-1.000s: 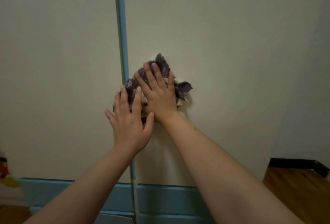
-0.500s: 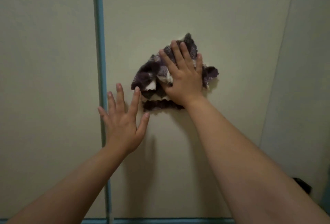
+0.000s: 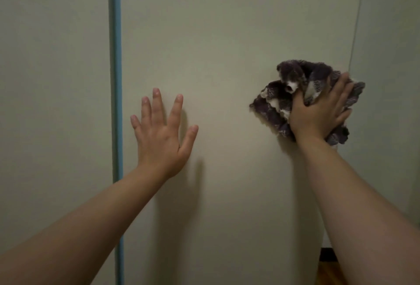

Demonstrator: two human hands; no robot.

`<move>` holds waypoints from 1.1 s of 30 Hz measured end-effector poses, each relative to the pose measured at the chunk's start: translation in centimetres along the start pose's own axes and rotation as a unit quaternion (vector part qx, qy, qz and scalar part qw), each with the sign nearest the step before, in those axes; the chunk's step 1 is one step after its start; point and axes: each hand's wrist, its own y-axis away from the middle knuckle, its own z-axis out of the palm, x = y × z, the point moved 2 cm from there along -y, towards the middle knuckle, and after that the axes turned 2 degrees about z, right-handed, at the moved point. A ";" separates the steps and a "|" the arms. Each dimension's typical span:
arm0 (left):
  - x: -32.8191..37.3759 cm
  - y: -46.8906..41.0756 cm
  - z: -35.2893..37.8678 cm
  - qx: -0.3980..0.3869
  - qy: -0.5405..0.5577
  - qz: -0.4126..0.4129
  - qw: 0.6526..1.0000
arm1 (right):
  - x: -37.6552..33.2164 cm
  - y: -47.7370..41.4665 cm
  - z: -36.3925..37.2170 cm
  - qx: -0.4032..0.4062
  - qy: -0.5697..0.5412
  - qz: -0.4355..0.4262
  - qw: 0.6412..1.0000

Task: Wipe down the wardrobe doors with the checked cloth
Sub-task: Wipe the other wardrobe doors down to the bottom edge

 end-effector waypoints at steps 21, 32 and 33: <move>-0.1 -9.3 -6.2 0.117 -0.078 0.055 0.989 | -22.1 4.7 5.6 -0.119 0.098 -0.603 0.782; 6.9 -20.7 -10.3 0.065 -0.062 0.181 0.979 | -17.3 -12.1 0.8 -0.066 0.051 -0.422 0.903; 7.6 -21.7 -10.8 0.059 -0.062 0.175 0.981 | -16.9 -13.4 0.3 -0.072 0.043 -0.388 0.918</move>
